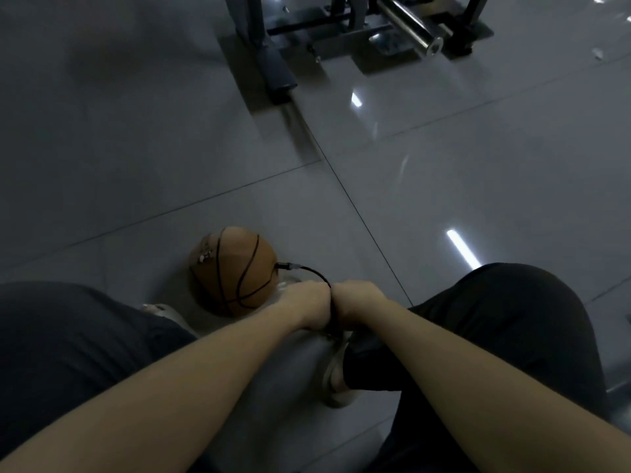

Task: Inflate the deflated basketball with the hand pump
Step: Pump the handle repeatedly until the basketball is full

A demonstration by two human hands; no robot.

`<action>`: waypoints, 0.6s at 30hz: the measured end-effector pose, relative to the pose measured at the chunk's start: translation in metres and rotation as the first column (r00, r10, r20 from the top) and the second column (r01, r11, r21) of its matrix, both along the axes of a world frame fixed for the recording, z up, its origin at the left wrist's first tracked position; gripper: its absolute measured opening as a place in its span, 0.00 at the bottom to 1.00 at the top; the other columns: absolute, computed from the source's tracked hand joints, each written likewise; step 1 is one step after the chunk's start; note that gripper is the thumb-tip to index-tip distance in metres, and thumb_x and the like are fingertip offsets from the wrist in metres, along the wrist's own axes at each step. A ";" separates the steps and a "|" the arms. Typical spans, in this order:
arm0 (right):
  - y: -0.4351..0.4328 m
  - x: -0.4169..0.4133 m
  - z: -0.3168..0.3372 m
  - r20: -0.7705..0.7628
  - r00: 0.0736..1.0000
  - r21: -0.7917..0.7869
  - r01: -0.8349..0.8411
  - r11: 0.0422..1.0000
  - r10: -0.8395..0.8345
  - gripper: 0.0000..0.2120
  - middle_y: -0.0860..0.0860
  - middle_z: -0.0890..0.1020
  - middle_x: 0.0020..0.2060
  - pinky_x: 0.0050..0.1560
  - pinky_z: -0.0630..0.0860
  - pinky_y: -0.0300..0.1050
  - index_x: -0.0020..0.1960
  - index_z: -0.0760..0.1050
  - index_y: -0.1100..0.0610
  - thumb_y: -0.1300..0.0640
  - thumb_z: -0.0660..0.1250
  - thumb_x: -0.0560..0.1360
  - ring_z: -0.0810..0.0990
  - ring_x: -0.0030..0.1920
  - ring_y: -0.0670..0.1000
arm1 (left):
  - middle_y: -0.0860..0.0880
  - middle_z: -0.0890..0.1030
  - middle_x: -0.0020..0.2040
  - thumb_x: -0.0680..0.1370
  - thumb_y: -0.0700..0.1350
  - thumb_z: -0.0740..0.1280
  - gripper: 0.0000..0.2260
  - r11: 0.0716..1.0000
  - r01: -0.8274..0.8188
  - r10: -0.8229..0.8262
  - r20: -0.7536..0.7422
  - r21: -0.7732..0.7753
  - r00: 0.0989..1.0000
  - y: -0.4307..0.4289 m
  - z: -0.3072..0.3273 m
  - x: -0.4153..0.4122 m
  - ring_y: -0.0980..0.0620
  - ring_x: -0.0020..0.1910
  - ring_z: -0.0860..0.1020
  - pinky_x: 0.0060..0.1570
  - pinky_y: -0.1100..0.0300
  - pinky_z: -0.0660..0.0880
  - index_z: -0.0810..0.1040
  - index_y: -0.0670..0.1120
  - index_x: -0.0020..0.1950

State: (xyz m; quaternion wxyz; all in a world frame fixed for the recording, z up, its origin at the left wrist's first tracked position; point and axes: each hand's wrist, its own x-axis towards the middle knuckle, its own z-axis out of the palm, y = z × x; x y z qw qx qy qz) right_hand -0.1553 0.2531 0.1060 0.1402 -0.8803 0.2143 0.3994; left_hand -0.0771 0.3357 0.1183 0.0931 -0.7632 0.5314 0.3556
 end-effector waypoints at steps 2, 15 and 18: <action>0.002 -0.001 0.004 -0.008 1.000 0.025 0.017 1.000 -0.017 0.19 0.53 0.79 0.58 0.56 0.77 0.49 0.61 0.74 0.53 0.47 0.69 0.73 0.79 0.58 0.56 | 0.42 0.81 0.55 0.79 0.44 0.64 0.03 0.999 0.003 -0.001 -0.032 0.034 0.999 0.000 0.003 0.000 0.44 0.47 0.79 0.41 0.55 0.70 0.75 0.45 0.50; -0.042 0.018 0.169 0.080 0.965 0.136 0.236 0.962 -0.248 0.08 0.52 0.75 0.26 0.25 0.69 0.39 0.37 0.76 0.60 0.59 0.72 0.72 0.71 0.23 0.48 | 0.45 0.77 0.32 0.76 0.43 0.70 0.08 0.987 -0.154 0.161 -0.157 0.055 0.974 -0.038 0.137 0.049 0.47 0.29 0.72 0.32 0.56 0.70 0.84 0.39 0.48; -0.025 0.016 0.156 0.014 0.969 0.171 0.241 0.955 -0.247 0.07 0.53 0.74 0.30 0.28 0.70 0.41 0.41 0.76 0.60 0.58 0.71 0.74 0.70 0.26 0.49 | 0.47 0.76 0.27 0.75 0.43 0.72 0.07 0.980 -0.108 0.129 -0.120 0.167 0.984 -0.032 0.129 0.040 0.49 0.25 0.73 0.29 0.58 0.70 0.81 0.41 0.39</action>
